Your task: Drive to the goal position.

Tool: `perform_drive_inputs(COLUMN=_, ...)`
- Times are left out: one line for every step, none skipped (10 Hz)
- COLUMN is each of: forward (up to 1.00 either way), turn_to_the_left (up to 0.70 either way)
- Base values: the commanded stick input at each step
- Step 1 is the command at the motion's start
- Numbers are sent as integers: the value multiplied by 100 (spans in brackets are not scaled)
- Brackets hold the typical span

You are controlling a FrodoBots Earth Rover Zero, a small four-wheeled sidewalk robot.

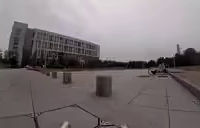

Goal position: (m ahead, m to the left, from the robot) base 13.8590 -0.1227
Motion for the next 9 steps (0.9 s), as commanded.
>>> perform_drive_inputs(forward=70, turn_to_the_left=-31)
perform_drive_inputs(forward=70, turn_to_the_left=-14)
perform_drive_inputs(forward=70, turn_to_the_left=0)
perform_drive_inputs(forward=70, turn_to_the_left=0)
perform_drive_inputs(forward=70, turn_to_the_left=0)
perform_drive_inputs(forward=70, turn_to_the_left=0)
perform_drive_inputs(forward=70, turn_to_the_left=0)
perform_drive_inputs(forward=70, turn_to_the_left=0)
perform_drive_inputs(forward=70, turn_to_the_left=0)
